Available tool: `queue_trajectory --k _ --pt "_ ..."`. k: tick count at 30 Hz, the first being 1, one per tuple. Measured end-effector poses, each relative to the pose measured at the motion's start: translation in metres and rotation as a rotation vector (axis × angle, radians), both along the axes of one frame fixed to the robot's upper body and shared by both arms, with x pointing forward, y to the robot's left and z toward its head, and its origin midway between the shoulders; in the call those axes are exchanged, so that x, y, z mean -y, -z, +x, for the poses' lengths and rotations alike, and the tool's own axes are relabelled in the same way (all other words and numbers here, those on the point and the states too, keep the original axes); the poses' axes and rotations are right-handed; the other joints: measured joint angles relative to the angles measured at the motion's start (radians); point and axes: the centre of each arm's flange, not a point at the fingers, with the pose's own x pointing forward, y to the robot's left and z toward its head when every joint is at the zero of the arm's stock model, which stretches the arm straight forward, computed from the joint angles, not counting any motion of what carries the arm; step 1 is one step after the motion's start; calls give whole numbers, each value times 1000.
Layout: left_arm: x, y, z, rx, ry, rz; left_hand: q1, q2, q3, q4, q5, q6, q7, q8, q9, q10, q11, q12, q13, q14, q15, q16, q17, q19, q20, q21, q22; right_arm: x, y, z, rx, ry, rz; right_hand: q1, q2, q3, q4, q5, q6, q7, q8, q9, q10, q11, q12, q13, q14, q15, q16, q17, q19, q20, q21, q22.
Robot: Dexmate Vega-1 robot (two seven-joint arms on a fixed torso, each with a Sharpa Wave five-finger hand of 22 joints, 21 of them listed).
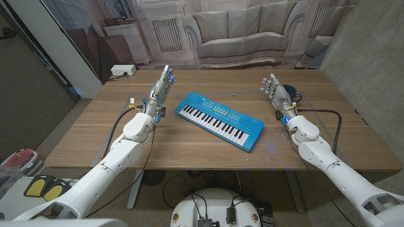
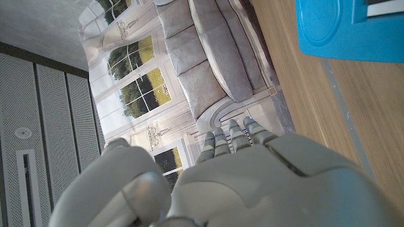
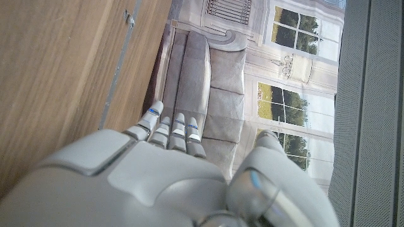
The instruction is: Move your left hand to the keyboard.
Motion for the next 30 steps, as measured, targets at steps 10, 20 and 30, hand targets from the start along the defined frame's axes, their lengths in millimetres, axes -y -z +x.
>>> queue_trajectory --k 10,20,30 --pt "1 3 -4 45 1 -7 15 6 -3 -11 8 34 -1 12 0 28 -10 8 0 34 -9 8 0 19 -2 8 0 -1 0 -3 6 9 5 0 0 0 0 0 0 0 0 0 9 -1 0 0 3 3 0 0 0 0 0 0" --pt "3 5 -8 78 13 -6 17 8 -3 -11 8 44 -1 12 0 35 -14 8 0 42 -8 8 0 30 -2 8 0 -3 -1 -7 14 15 3 0 0 4 -4 0 0 0 0 0 10 1 0 0 3 3 0 0 0 0 -6 0" --pt "8 4 -17 114 18 17 21 12 -3 -11 8 44 -1 12 0 40 -9 8 0 47 -14 8 0 35 3 8 0 -5 0 -13 23 22 4 -4 4 4 -4 0 0 0 0 0 10 1 0 0 5 1 0 0 11 0 -10 0"
